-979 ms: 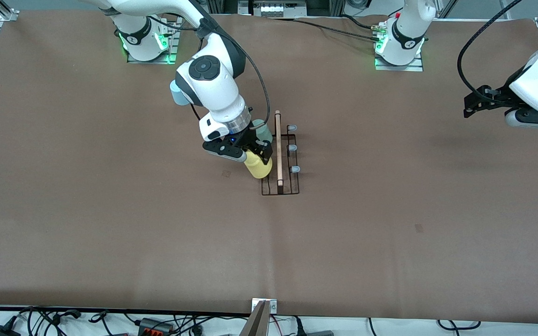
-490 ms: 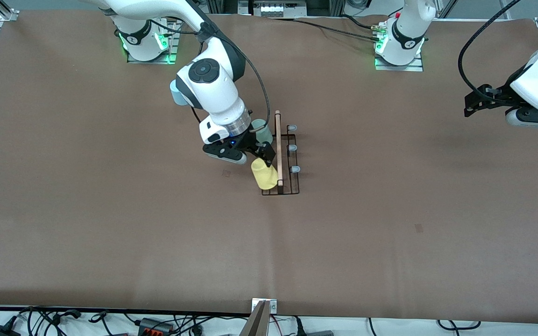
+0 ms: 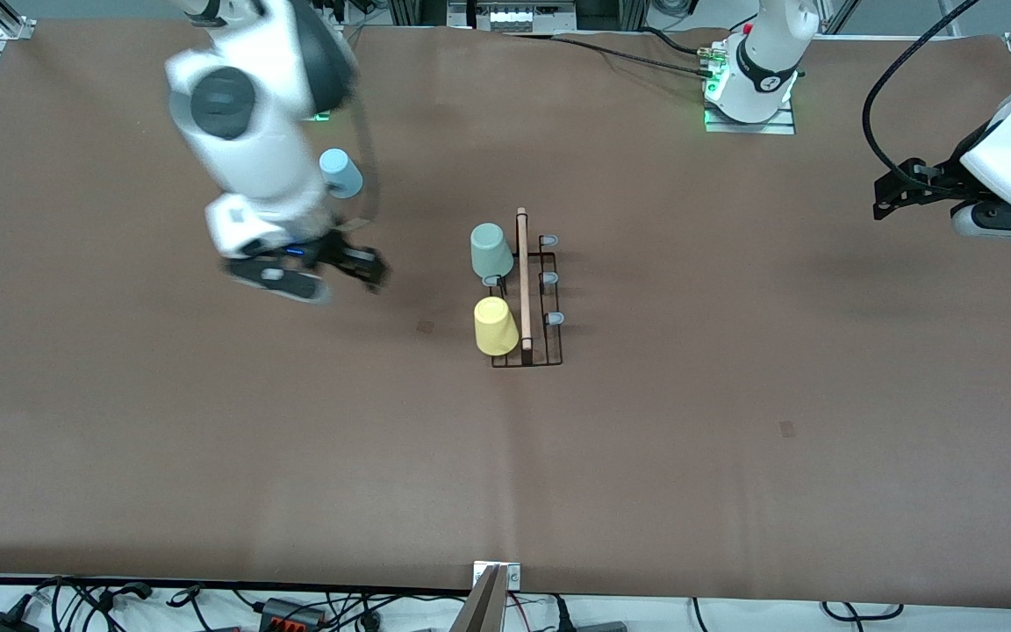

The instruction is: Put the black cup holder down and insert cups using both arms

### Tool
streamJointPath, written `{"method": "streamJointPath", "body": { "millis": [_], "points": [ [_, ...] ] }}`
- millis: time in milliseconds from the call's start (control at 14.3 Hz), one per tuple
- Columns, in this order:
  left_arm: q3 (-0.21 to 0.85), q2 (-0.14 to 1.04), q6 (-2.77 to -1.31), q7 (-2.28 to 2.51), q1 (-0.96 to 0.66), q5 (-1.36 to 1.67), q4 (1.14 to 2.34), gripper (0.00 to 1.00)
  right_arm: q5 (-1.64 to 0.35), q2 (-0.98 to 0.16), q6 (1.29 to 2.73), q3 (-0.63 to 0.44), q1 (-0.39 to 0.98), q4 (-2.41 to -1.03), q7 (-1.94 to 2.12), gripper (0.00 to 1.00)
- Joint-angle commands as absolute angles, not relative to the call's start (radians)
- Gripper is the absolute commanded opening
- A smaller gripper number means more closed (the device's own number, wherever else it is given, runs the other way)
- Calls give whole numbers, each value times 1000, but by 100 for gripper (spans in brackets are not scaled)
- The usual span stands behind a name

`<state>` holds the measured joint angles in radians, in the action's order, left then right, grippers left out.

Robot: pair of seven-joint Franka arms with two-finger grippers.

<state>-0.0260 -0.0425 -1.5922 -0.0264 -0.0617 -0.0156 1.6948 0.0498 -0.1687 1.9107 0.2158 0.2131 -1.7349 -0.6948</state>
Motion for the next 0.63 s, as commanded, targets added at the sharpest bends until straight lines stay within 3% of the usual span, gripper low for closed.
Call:
{"method": "streamJointPath", "body": {
  "millis": [0, 140, 280, 559],
  "points": [
    [-29, -40, -1572, -23, -63, 5, 1675, 100, -1, -104, 1746, 232, 2, -1727, -366, 100],
    [-26, -41, -1572, -20, -63, 5, 1675, 100, 6, -95, 1640, 189, -86, -1659, -141, 100],
    [-26, -41, -1572, -21, -63, 5, 1675, 100, 8, -94, 1563, 61, -97, -1577, -23, 100],
    [-26, -41, -1572, -21, -64, 5, 1674, 100, 11, -57, 1543, -60, -130, -1485, 1, 100]
  ]
}}
